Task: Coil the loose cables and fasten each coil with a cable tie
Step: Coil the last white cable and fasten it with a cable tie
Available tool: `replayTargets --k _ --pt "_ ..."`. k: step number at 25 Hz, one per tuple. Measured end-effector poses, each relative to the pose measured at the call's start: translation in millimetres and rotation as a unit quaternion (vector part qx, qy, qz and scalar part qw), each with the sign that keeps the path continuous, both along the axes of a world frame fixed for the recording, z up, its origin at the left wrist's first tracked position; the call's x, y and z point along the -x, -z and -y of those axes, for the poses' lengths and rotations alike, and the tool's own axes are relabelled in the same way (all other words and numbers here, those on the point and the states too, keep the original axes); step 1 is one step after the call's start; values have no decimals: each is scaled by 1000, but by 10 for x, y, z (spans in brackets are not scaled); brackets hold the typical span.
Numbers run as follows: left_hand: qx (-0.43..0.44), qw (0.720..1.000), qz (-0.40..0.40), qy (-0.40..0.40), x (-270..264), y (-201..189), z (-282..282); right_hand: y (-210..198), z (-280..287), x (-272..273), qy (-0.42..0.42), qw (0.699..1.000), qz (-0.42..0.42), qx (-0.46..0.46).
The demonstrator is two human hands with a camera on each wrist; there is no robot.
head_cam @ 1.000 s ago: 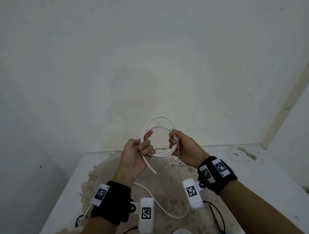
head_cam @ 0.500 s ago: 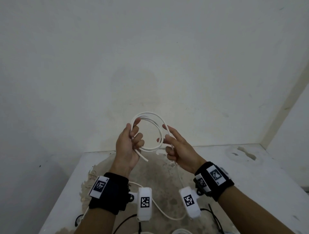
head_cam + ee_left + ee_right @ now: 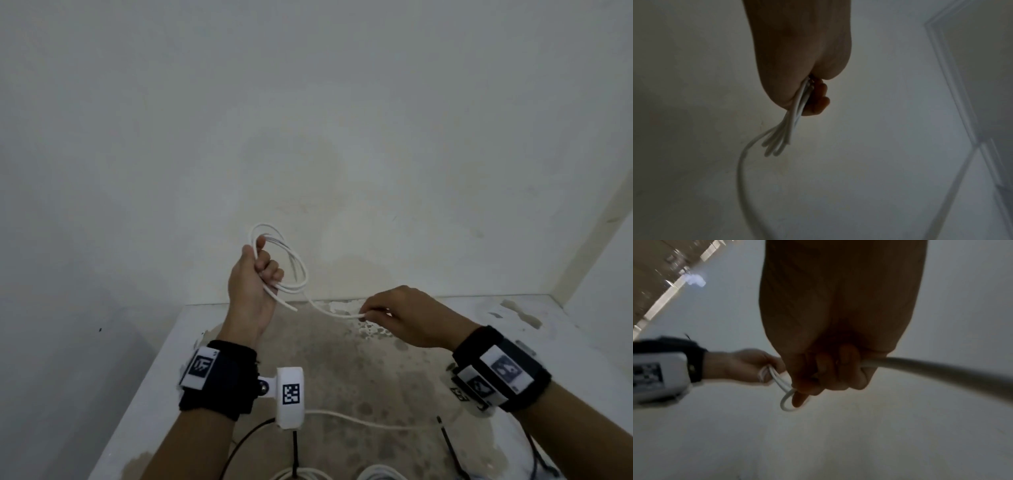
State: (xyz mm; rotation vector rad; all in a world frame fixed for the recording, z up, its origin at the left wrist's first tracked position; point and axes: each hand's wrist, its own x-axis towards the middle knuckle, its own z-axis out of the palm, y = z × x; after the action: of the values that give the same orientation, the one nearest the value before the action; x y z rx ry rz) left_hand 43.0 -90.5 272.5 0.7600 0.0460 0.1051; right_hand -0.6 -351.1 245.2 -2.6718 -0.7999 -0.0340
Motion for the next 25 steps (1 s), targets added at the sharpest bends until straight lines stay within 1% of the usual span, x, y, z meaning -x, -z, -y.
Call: replayTargets --k 1,4,6,8,9,10,11,12,14,16,18,19,20,21,22,23,24,25 --pt "-33 999 6 3 11 14 65 -155 -79 56 -23 999 17 16" --pt "-149 987 33 41 98 72 247 -557 -243 153 -63 994 85 -10" --pt "-251 962 60 83 184 93 335 -726 -263 126 -52 990 127 -28" --pt "-348 926 83 123 250 70 381 -825 -215 40 -23 987 158 -32" --pt "-381 909 86 148 276 42 392 -852 -173 -17 -9 986 164 -36" --pt "-392 898 81 183 305 2 402 -859 -134 -78 4 985 164 -47" --pt "-372 898 64 227 326 -34 409 -847 -104 -143 19 985 156 -67" --pt "-325 904 42 274 343 -72 408 -814 -90 -208 35 984 139 -102" --pt "-192 918 9 347 362 -136 427 -688 -93 -304 60 974 90 -200" --pt "-94 930 3 355 347 -148 443 -506 -181 -284 72 956 34 -281" --pt "-40 946 1 321 313 -108 450 -335 -261 -220 97 930 -44 -353" --pt "-16 954 0 300 299 -73 450 -263 -289 -185 114 909 -87 -391" --pt "3 960 -4 279 290 -33 456 -205 -314 -153 123 873 -146 -449" --pt "13 966 -7 258 286 4 473 -159 -340 -140 122 809 -224 -530" --pt "13 972 -10 233 286 41 500 -143 -372 -132 124 723 -301 -609" --pt "5 978 -14 206 294 65 535 -143 -409 -142 138 649 -349 -661" --pt "-8 983 -18 181 301 77 577 -152 -450 -153 157 603 -372 -688" --pt "-26 986 -24 160 307 89 622 -147 -488 -160 175 578 -378 -702"
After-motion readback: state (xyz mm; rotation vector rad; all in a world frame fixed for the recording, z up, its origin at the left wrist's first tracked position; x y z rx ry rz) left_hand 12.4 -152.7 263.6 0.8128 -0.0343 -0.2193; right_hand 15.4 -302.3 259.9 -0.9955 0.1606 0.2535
